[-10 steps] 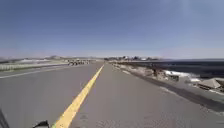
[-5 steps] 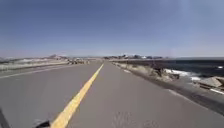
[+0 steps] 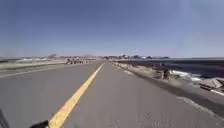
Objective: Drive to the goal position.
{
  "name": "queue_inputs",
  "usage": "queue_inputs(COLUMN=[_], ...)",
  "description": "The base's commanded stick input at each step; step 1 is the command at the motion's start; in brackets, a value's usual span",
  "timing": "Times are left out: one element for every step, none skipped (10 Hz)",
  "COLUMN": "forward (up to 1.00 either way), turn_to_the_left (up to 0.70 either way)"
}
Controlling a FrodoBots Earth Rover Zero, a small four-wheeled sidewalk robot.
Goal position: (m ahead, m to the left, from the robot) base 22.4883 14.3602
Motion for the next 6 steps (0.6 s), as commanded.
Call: queue_inputs(forward=[0.85, 0.85, 0.85, 0.85, 0.85, 0.85], turn_to_the_left=[0.00, 0.12, 0.29, 0.34, 0.34, 0.00])
